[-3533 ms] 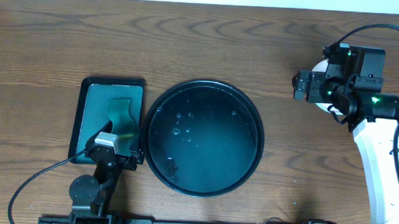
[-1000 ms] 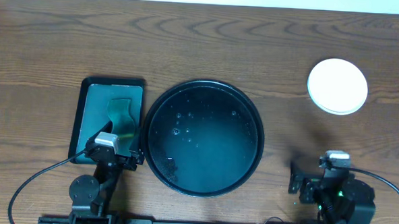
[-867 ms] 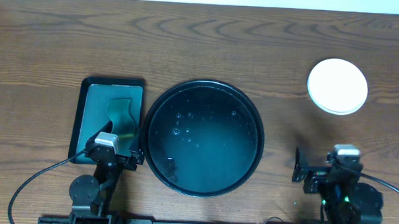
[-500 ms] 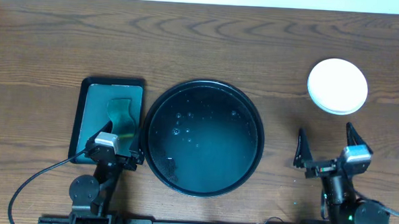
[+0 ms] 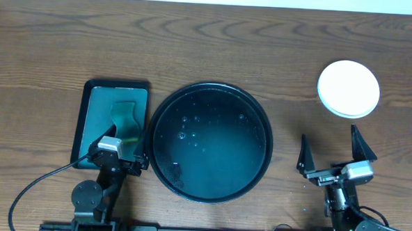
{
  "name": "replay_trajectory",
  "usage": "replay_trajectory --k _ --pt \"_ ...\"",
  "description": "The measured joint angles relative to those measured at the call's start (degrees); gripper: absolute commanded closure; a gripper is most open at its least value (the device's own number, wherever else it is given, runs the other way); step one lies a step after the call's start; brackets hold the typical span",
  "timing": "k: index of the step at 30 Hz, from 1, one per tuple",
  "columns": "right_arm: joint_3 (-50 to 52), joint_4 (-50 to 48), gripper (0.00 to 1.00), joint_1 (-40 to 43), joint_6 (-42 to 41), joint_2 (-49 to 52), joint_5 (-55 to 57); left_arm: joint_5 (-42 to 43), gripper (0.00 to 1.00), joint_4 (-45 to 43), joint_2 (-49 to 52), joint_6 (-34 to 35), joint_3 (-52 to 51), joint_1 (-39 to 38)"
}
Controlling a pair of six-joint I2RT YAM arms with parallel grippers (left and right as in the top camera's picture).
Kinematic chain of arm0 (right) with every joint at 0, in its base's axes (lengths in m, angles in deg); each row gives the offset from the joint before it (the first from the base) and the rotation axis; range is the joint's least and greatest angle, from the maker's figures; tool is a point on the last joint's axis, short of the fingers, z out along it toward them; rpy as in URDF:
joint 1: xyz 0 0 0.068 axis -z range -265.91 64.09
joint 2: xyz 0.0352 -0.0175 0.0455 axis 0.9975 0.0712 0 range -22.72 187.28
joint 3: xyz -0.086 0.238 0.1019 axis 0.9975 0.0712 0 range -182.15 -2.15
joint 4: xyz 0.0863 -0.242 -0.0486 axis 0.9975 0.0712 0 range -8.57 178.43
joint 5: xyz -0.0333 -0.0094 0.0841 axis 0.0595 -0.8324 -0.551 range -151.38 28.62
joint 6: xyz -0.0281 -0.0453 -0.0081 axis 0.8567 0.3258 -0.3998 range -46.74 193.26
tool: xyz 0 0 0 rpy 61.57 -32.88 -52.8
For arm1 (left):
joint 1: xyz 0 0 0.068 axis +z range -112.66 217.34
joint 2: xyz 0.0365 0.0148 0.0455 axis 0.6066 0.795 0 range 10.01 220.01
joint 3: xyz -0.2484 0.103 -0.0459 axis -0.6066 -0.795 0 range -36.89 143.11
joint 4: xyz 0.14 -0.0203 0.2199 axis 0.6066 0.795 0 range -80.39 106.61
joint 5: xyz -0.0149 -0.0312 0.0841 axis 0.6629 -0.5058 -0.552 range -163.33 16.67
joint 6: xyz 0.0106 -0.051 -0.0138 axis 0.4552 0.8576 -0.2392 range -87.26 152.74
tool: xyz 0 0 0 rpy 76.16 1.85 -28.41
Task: Clean dirty plates on tray and stack at the side
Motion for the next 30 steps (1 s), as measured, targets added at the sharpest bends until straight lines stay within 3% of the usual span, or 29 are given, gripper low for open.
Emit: replay_trajectory --k 14,30 --pt "3.9 -3.1 0.01 0.0 0.0 0.0 1.2 0.0 0.19 0.0 0.0 0.0 0.0 0.0" --pt "5.4 16.2 0.01 0.0 -6.4 0.0 9.9 0.0 0.19 0.0 0.0 0.0 0.0 0.0"
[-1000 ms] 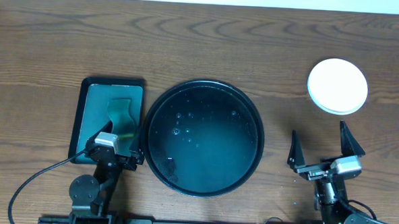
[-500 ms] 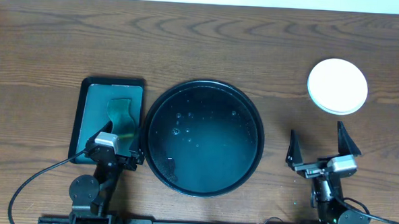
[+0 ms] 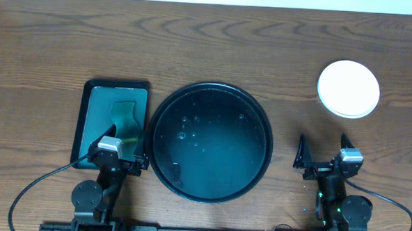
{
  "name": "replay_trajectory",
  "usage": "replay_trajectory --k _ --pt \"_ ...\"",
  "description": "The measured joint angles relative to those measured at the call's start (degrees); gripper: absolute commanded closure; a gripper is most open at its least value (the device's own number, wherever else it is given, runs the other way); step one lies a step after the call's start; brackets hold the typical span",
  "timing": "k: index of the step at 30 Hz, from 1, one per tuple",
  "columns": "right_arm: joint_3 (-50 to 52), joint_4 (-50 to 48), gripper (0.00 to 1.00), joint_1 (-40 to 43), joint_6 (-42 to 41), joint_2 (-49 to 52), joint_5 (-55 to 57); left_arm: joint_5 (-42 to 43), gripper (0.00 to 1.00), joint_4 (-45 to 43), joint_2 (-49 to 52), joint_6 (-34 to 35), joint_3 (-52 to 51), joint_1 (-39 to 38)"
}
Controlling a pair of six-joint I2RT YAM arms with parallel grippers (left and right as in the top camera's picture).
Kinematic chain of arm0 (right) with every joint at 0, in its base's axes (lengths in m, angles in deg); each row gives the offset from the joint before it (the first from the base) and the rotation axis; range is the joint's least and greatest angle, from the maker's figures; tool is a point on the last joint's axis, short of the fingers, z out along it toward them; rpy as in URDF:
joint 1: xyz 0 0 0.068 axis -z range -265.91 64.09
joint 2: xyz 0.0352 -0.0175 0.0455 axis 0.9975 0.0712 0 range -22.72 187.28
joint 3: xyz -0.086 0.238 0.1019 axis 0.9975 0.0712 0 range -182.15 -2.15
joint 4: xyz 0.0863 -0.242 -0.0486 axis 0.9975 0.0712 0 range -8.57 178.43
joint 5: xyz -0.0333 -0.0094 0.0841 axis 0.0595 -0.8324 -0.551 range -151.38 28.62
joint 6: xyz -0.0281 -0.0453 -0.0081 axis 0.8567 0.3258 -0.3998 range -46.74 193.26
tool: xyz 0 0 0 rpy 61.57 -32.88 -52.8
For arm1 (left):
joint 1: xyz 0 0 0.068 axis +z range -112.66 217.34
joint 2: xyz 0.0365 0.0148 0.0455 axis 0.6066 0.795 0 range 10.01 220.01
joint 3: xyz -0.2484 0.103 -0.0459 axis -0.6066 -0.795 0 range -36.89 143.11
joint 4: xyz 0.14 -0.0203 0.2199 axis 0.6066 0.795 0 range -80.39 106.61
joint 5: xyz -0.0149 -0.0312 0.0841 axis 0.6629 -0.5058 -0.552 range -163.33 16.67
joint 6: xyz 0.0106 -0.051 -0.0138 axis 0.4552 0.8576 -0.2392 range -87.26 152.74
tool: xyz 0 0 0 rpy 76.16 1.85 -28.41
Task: Clean dirty plates on tray and stack at the side
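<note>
A white plate (image 3: 348, 88) lies on the wooden table at the right, seen from above as a single clean disc. The round black tray (image 3: 169, 131) sits in the middle, wet with droplets and holding no plates. To its left a green sponge (image 3: 125, 117) rests in a dark rectangular tray (image 3: 87, 124). My left gripper (image 3: 127, 141) hovers over the near end of the sponge tray and looks open. Open and empty, my right gripper (image 3: 323, 150) stands near the front edge, below the white plate.
Both arm bases and their cables sit along the near table edge. Bare wood stretches along the far side of the table and between the round tray and the right arm.
My right gripper has drawn back a little toward its base and to the left, still open and empty. The left arm, tray, sponge and plate stand as before.
</note>
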Motion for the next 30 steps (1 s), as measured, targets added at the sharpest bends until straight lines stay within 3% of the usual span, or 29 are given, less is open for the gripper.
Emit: replay_trajectory --k 30 --pt "0.0 1.6 0.01 0.0 -0.1 0.0 1.2 0.0 0.19 0.0 0.0 0.0 0.0 0.0"
